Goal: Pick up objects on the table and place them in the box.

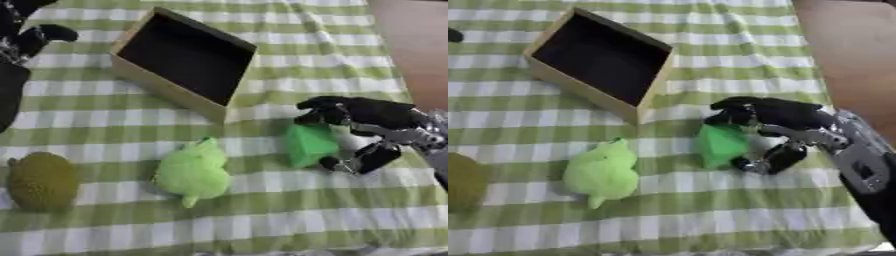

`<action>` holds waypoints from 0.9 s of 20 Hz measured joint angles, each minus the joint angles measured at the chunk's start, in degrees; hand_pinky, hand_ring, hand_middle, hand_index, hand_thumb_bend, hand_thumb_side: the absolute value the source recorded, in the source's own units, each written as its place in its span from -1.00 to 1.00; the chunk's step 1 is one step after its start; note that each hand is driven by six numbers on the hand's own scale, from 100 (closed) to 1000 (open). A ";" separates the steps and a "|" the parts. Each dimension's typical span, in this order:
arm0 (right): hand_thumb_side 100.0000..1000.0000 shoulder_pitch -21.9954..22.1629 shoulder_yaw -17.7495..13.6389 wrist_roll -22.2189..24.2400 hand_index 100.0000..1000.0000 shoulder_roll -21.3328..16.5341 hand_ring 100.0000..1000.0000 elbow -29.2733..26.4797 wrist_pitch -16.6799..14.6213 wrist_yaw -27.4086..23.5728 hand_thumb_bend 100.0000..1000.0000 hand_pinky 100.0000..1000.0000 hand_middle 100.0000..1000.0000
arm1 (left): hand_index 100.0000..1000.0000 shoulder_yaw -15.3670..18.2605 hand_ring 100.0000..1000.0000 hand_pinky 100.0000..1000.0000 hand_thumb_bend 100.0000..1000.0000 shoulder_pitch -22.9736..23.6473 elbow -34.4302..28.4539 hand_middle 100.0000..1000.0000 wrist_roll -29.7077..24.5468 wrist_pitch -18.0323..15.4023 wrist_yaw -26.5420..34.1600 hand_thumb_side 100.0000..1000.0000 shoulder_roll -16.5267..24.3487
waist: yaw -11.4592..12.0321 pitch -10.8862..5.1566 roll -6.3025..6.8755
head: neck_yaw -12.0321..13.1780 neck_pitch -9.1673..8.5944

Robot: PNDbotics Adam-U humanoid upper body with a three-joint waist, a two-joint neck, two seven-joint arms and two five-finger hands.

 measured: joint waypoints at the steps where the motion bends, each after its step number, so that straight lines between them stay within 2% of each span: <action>1: -0.90 0.06 -0.06 0.14 1.00 0.00 1.00 -0.08 0.14 -0.81 -1.00 1.00 -0.60 | 0.71 -0.05 0.78 0.43 -1.00 0.00 0.00 0.52 -0.07 0.01 -0.07 0.03 0.00 | 0.00 0.00 0.00 | 0.01 0.00; 6: -0.97 0.45 -0.34 1.07 1.00 -0.58 1.00 -2.20 1.07 -4.81 -1.00 1.00 -0.61 | 0.70 -0.14 0.78 0.43 -1.00 0.00 0.00 0.52 -0.26 0.16 -0.29 0.03 0.00 | -0.09 0.00 0.00 | 0.02 0.00; 10: -0.94 0.42 -0.34 1.63 1.00 -2.28 1.00 -4.59 1.63 -7.76 -1.00 1.00 -0.63 | 0.70 -0.15 0.78 0.43 -1.00 0.04 0.00 0.52 -0.42 0.32 -0.31 0.03 0.00 | -0.14 -0.03 0.00 | 0.05 0.00; 18: -0.90 -1.66 -0.27 1.17 0.87 -5.33 1.00 -8.08 1.17 -11.94 -1.00 1.00 -0.74 | 0.70 -0.16 0.79 0.44 -1.00 0.04 0.00 0.53 -0.49 0.39 -0.32 0.03 0.00 | -0.01 -0.06 -0.02 | 0.17 0.00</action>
